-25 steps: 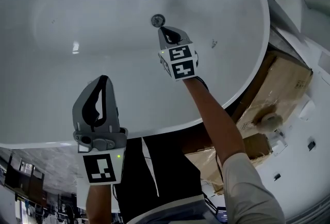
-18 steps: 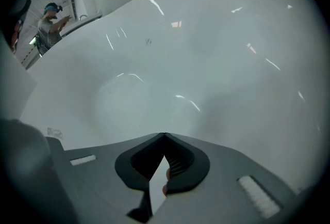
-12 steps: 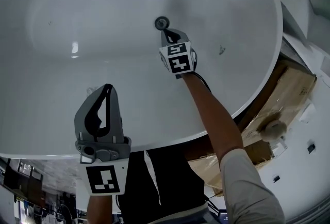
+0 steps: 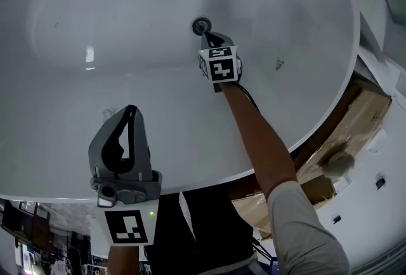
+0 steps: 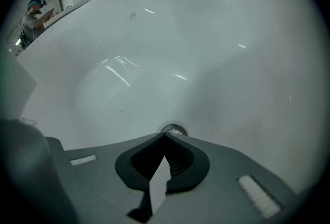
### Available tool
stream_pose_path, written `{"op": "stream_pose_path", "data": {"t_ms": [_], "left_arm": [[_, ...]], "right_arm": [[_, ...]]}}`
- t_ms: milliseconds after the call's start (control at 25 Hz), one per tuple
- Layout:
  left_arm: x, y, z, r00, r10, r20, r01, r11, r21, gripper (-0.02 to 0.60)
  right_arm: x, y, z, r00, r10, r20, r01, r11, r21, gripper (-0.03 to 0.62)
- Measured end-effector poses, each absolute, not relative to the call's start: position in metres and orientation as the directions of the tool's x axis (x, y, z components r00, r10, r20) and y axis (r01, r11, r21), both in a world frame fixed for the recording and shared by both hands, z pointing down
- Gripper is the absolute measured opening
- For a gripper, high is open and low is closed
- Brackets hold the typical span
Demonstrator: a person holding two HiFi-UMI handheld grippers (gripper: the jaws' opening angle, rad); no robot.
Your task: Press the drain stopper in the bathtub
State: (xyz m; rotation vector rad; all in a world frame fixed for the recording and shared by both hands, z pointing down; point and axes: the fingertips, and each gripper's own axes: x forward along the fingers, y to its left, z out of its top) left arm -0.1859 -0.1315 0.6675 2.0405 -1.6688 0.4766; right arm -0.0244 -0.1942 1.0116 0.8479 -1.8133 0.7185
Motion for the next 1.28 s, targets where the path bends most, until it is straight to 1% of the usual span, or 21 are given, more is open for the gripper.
{"op": "stream_pose_path", "data": {"t_ms": [200, 400, 560, 840, 1080, 1280], "left_arm": [[-0.185, -0.134, 0.676, 0.205, -0.812, 0.547, -0.978, -0.148, 0.147, 0.000], [-0.185, -0.135, 0.689, 0.213, -0.808, 0.549, -0.974, -0.135, 0.180, 0.000], [-0.186, -0.128, 0.704, 0.219, -0.787, 0.576, -0.972, -0.124, 0.200, 0.000], [-0.190, -0.128, 0.725, 0.228, -0.749, 0.622, -0.969, -0.112, 0.221, 0.000], [-0.184, -0.143, 0.740, 0.211, -0.757, 0.619, -0.967, -0.069, 0.246, 0.000], [-0.179, -0.140, 0.746, 0.209, -0.751, 0.626, -0.967, -0.062, 0.247, 0.000]], "right_arm": [[-0.027, -0.194, 1.029, -0.287, -0.230, 0.930, -0.804, 0.585, -0.103, -0.003], [-0.028, -0.202, 1.048, -0.258, -0.245, 0.935, -0.809, 0.583, -0.071, -0.003], [-0.032, -0.200, 1.057, -0.254, -0.255, 0.933, -0.786, 0.616, -0.046, -0.003], [-0.031, -0.203, 1.076, -0.239, -0.261, 0.935, -0.782, 0.623, -0.026, -0.003], [-0.025, -0.207, 1.085, -0.228, -0.265, 0.937, -0.787, 0.617, -0.017, -0.003], [-0.026, -0.209, 1.090, -0.249, -0.250, 0.936, -0.776, 0.629, -0.038, -0.003]]}}
